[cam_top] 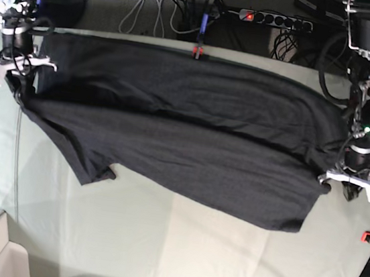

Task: Layout the t-shirt on the table in an organized manner, then fold the t-shirt properly
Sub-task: 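Lift the grasped shirt sides and fold them toward the robot, then lower the folded half onto the shirt with both grippers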

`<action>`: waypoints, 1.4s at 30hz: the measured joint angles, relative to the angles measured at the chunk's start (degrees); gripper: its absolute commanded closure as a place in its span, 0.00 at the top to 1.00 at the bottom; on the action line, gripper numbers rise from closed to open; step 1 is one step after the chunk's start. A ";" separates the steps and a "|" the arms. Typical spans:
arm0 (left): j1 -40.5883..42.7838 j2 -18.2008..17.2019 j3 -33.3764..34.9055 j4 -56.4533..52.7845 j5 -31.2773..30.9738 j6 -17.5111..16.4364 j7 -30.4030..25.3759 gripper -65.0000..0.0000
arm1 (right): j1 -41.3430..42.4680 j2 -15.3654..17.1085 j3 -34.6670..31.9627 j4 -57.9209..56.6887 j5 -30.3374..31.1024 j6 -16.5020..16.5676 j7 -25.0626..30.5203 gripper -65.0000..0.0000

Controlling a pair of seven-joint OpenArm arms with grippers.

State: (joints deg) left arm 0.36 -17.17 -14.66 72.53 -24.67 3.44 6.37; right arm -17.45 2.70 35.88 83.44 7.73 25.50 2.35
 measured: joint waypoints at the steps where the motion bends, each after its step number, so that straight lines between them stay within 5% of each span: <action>1: -0.15 0.00 0.00 0.00 0.00 0.02 -0.15 0.02 | 0.11 0.00 0.00 -0.24 0.02 0.00 0.07 0.00; 3: -0.44 0.00 0.00 0.00 0.04 -0.02 -0.20 0.07 | 0.13 -0.02 0.00 -0.42 0.00 0.00 0.00 0.00; 10: -5.42 -0.13 0.28 -7.82 0.61 0.44 -0.46 0.54 | 0.57 0.13 0.00 -0.48 -0.02 0.00 -0.04 0.00; 13: -9.27 -0.17 0.26 -14.93 0.61 0.17 -0.24 0.65 | 0.59 0.15 -0.04 -0.48 0.00 0.00 -0.20 0.00; 18: -11.02 -0.31 0.13 -18.21 0.66 0.20 -0.33 0.66 | -0.11 0.15 -0.04 -0.46 0.00 0.00 -0.22 0.01; 25: -11.50 -0.33 0.13 -18.16 0.63 0.20 -0.35 0.67 | -3.82 -0.02 0.22 -0.50 0.00 0.00 -0.63 0.51; 28: -12.20 -0.83 0.31 -18.56 0.61 0.15 -0.09 0.67 | -4.59 0.00 0.57 0.55 0.11 0.00 0.24 0.64; 32: -17.16 -1.31 1.07 -23.89 0.68 0.17 -0.61 0.67 | -4.61 0.00 2.47 1.31 0.17 0.00 0.57 0.66; 42: -29.18 -0.81 18.32 -43.32 0.68 -0.26 -3.15 0.67 | -2.40 -0.15 1.99 1.70 0.02 0.02 0.42 0.66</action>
State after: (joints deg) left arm -28.82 -17.98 3.66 29.21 -23.99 3.18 3.22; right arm -19.86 2.55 37.87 85.14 7.75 25.52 2.76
